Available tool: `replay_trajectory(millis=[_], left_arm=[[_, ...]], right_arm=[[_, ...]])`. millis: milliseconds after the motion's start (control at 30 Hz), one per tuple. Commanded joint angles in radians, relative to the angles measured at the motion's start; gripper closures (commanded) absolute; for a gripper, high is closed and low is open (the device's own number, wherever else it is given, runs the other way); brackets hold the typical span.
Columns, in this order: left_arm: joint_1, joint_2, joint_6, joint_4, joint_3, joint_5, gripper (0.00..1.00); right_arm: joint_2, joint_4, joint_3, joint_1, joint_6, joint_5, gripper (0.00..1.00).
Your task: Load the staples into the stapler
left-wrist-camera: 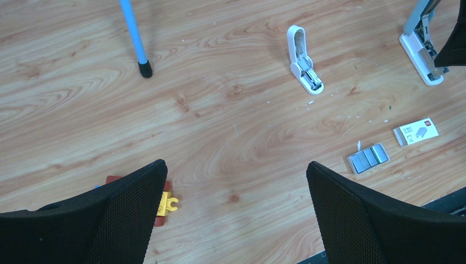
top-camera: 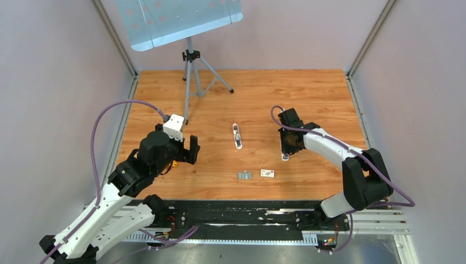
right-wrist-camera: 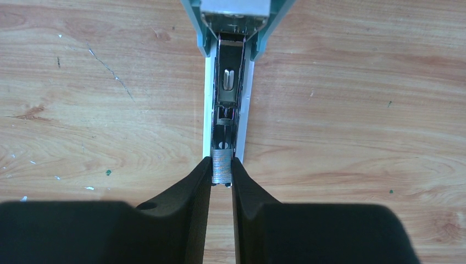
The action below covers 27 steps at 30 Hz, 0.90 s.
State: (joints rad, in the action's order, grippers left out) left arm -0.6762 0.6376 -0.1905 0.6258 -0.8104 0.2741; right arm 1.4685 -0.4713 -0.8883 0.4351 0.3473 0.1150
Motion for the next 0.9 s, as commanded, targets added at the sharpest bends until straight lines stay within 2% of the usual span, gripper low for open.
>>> replay_trajectory(millis=[0, 867], left_arm=[[0.004, -0.006, 0.010, -0.003, 0.011, 0.010, 0.00], [0.003, -0.005, 0.010, -0.005, 0.011, 0.011, 0.00]], right_arm=[[-0.010, -0.030, 0.025, -0.018, 0.010, 0.017, 0.78], [-0.018, -0.073, 0.004, -0.013, 0.009, 0.038, 0.81]])
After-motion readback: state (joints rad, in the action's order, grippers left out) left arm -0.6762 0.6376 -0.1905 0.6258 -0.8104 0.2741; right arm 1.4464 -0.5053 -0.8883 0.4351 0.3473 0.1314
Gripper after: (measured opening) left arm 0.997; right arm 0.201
